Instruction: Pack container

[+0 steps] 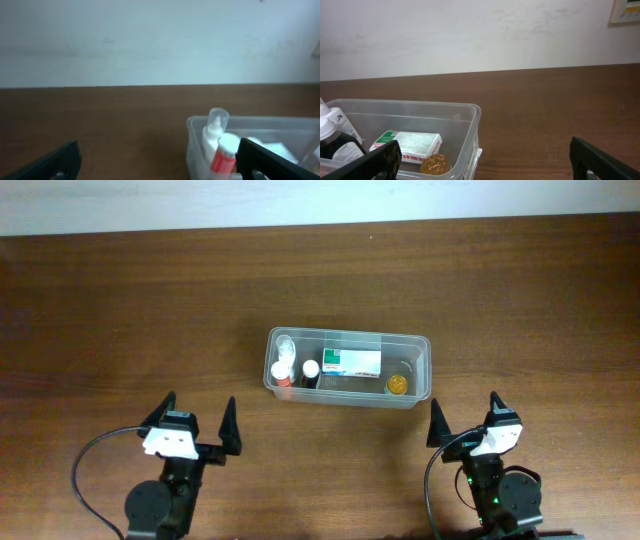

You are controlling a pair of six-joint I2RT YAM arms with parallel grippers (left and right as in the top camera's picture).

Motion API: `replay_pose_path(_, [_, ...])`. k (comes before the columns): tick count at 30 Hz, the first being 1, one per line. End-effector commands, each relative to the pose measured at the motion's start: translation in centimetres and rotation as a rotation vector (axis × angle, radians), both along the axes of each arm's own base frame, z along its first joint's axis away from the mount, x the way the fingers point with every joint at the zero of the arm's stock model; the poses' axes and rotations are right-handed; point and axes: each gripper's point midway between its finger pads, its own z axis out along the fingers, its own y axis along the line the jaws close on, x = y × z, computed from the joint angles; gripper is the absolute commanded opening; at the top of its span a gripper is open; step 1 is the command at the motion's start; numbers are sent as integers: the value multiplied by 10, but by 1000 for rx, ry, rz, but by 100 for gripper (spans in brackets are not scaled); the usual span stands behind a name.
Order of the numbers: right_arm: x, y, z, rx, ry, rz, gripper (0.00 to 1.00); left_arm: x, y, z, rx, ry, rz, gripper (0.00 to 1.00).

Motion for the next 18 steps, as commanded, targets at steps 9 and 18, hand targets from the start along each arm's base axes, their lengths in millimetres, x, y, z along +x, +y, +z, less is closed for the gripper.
replay_pose_path(9, [0,-2,-2,1,3,-9,98,-6,5,-37,76,-31,4,99])
replay_pose_path(18, [0,-2,-2,1,3,-9,98,-7,22,-51,86,26,96,99])
